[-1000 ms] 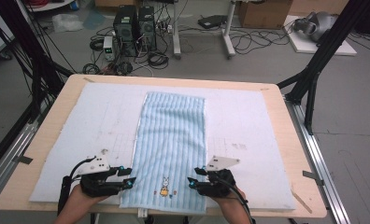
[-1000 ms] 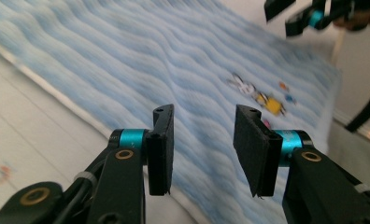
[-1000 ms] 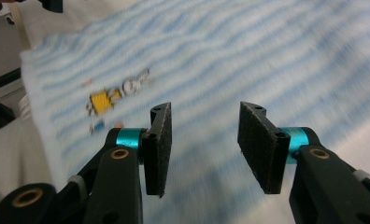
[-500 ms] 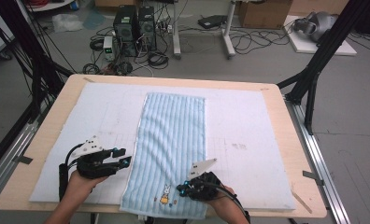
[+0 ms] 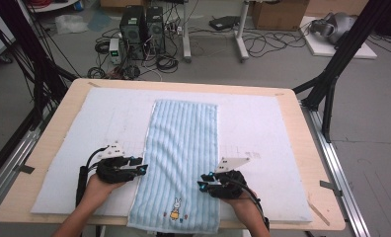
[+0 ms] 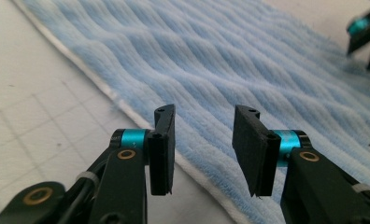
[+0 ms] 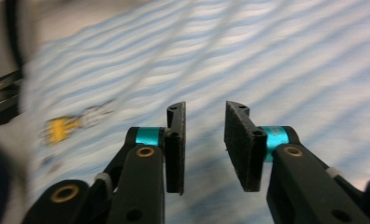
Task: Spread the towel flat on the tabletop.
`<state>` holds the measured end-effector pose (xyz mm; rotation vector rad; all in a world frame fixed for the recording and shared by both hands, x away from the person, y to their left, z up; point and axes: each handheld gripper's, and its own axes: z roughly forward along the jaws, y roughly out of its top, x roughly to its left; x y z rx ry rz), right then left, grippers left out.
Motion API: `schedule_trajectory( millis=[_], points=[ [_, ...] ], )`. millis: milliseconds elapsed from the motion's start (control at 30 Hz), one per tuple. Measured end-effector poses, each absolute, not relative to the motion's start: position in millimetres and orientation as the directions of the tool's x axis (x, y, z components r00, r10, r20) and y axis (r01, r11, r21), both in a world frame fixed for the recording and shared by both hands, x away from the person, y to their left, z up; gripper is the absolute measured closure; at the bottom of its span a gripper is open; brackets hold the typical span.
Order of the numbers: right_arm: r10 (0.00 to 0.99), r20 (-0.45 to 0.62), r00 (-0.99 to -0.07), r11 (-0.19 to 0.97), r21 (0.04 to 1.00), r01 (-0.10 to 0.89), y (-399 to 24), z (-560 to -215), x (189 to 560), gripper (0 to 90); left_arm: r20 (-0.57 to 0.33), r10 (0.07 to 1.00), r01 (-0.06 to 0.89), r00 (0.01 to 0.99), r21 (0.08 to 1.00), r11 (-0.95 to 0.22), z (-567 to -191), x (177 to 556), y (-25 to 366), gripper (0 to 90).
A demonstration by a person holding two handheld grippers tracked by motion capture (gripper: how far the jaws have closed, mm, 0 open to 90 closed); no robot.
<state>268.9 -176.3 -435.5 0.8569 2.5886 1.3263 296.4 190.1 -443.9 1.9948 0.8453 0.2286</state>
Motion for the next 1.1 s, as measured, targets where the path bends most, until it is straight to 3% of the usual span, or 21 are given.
schedule_trajectory(
  millis=[133, 267, 467, 567, 633, 700, 733, 833, 1033, 1100],
  points=[
    [0.649, 0.088, -0.755, 0.430, 0.777, 0.460, -183, -434, 283, 64.0, -0.092, 0.630, 0.439, 0.771, 0.794, -0.421, -451, 293, 182, 65.8],
    [0.708, 0.076, -0.703, 0.399, 0.778, 0.486, -188, -436, 294, 63.9, -0.001, 0.614, 0.387, 0.790, 0.776, -0.498, -447, 285, 183, 87.5],
    [0.713, 0.063, -0.698, 0.415, 0.764, 0.493, -187, -438, 298, 64.4, -0.023, 0.604, 0.404, 0.797, 0.763, -0.505, -444, 273, 193, 88.5],
    [0.739, 0.064, -0.671, 0.399, 0.761, 0.512, -187, -438, 301, 62.4, -0.064, 0.606, 0.423, 0.793, 0.774, -0.471, -444, 273, 199, 86.8],
    [0.761, 0.059, -0.647, 0.391, 0.753, 0.529, -186, -440, 304, 59.6, -0.096, 0.632, 0.445, 0.769, 0.790, -0.421, -442, 277, 201, 68.8],
    [0.769, 0.062, -0.636, 0.398, 0.732, 0.552, -185, -445, 308, 60.9, -0.115, 0.647, 0.447, 0.754, 0.812, -0.376, -439, 283, 204, 63.6],
    [0.770, 0.059, -0.636, 0.397, 0.736, 0.548, -184, -446, 308, 65.7, -0.122, 0.663, 0.449, 0.739, 0.822, -0.349, -437, 287, 205, 60.6],
    [0.754, 0.059, -0.655, 0.422, 0.720, 0.551, -186, -444, 307, 87.2, -0.134, 0.689, 0.452, 0.713, 0.838, -0.305, -433, 297, 209, 58.1],
    [0.734, -0.008, -0.680, 0.508, 0.672, 0.540, -190, -437, 297, 88.5, -0.145, 0.709, 0.457, 0.690, 0.847, -0.271, -431, 315, 208, 56.1],
    [0.730, -0.002, -0.684, 0.507, 0.672, 0.539, -192, -436, 297, 82.2, -0.145, 0.715, 0.458, 0.684, 0.848, -0.267, -431, 321, 208, 55.9]
  ],
)
